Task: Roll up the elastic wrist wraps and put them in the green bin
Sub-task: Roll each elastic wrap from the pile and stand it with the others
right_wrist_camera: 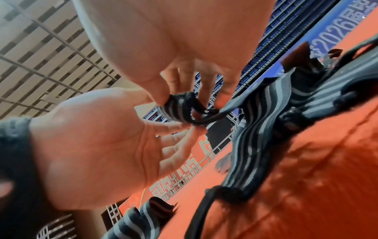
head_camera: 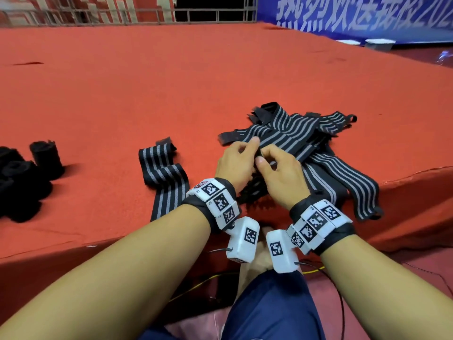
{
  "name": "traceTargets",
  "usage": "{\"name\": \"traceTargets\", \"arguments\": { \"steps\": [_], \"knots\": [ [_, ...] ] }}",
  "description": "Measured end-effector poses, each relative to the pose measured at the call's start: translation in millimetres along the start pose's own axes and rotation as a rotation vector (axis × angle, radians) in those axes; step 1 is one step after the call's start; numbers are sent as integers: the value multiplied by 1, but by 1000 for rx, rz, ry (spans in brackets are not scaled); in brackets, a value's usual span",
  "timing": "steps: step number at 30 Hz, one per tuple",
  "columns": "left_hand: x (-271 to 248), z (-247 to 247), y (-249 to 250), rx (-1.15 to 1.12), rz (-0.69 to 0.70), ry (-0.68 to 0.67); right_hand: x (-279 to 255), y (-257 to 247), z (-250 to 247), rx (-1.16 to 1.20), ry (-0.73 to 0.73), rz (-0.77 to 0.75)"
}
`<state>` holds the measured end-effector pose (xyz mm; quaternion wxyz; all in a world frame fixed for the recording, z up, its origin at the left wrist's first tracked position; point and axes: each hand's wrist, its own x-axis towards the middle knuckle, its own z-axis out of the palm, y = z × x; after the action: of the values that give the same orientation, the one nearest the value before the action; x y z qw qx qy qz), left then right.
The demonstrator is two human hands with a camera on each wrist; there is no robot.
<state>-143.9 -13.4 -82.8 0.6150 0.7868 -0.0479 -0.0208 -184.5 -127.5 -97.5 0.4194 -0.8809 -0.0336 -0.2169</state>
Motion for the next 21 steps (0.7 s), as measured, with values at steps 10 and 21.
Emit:
{"name": "traceTargets", "arguments": {
  "steps": [10,21],
  "knots": [
    [0,-20,-5,36,-21,83,11,5,-8,147,132,336],
    [-9,-47,-13,242,-35,-8,30,10,10,656,135,517]
  ]
}}
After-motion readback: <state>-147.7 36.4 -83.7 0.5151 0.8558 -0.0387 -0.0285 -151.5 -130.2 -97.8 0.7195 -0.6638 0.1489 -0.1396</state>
